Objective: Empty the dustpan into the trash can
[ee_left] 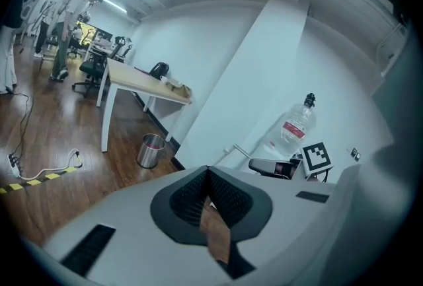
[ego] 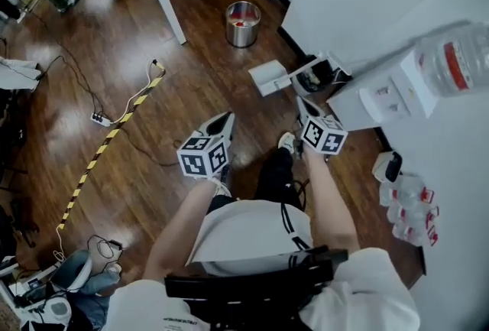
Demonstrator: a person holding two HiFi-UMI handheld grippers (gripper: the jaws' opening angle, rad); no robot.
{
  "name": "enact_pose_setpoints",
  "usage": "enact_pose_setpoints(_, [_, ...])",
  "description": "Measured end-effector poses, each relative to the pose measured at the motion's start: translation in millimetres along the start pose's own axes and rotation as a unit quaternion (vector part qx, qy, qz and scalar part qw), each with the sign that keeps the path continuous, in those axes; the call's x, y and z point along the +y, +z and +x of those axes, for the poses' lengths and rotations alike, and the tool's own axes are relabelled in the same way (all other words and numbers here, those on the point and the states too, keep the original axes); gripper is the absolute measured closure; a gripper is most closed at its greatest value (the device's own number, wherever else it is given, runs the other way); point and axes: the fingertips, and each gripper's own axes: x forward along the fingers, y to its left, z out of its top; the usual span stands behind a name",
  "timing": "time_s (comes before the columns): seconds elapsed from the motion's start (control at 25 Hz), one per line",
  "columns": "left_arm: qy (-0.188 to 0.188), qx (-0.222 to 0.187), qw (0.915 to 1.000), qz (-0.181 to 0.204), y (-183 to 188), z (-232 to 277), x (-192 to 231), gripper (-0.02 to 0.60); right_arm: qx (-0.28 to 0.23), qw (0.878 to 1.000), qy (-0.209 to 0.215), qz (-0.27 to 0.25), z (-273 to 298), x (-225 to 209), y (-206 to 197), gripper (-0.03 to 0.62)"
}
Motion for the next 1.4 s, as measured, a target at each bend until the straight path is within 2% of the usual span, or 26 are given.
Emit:
enact_pose_setpoints(0.24, [-0.031, -0.019, 0.9993, 0.001, -2.2, -64.3, -6.0, 0.592, -0.018, 0.999, 0.034, -0.037, -75.2, 89.2, -9.6, 0.595])
enact_pose_setpoints(0.4, [-0.038, -0.040, 0.9985, -0.005, 2.4, -81.7, -23.3, 0.593, -0.030, 0.996, 0.037, -0.069, -116.2, 108.7, -5.7, 0.595])
enact_pose_setpoints(0.56, [-0.045, -0.049, 0.9978, -0.001, 1.4, -83.7, -45.6, 0.593, -0.037, 0.994, 0.029, -0.097, -144.2, 107.2, -2.5, 0.595])
enact_pose_setpoints(0.88, [-0.064, -0.060, 0.9961, -0.003, -3.5, -87.2, -99.1, 0.592, -0.068, 0.994, 0.018, -0.086, -196.4, 65.7, 20.1, 0.595])
enact_pose_setpoints(1.16, [-0.044, -0.073, 0.9963, -0.015, -8.6, -94.9, -110.2, 0.593, -0.074, 0.994, 0.034, -0.079, -210.5, 49.3, 33.4, 0.595])
enact_pose_setpoints(1.4, [-0.041, -0.075, 0.9961, -0.022, -18.6, -97.1, -117.1, 0.593, -0.068, 0.994, 0.052, -0.075, -213.6, 49.7, 28.8, 0.595])
